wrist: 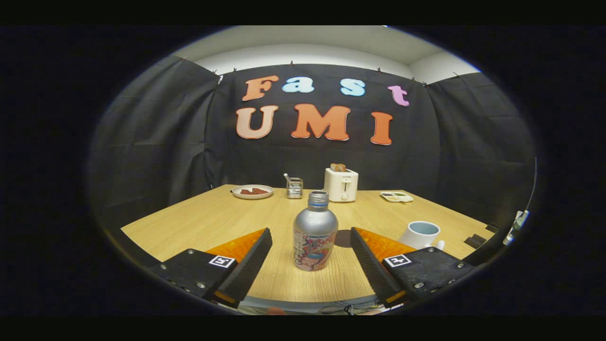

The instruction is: Take the bottle from table, then pour the juice into the cup, finally place the bottle on the coaster

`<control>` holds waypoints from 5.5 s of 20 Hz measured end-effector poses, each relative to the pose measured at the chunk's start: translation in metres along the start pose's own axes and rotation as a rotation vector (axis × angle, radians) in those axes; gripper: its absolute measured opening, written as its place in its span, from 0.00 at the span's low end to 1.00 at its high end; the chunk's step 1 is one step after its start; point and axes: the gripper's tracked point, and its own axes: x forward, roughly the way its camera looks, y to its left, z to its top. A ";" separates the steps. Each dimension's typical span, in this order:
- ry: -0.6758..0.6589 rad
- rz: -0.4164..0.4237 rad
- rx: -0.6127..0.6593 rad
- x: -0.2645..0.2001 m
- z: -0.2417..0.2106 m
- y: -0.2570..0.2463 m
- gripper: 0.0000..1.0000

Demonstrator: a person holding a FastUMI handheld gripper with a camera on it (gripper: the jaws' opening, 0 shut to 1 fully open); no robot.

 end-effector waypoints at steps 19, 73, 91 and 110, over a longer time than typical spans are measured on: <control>0.116 0.007 -0.029 0.070 -0.060 0.008 0.86; -0.026 0.085 1.799 0.100 0.042 -0.073 0.75; -0.010 0.064 1.938 0.101 0.047 -0.083 0.75; -0.014 0.074 2.040 0.101 0.062 -0.083 0.75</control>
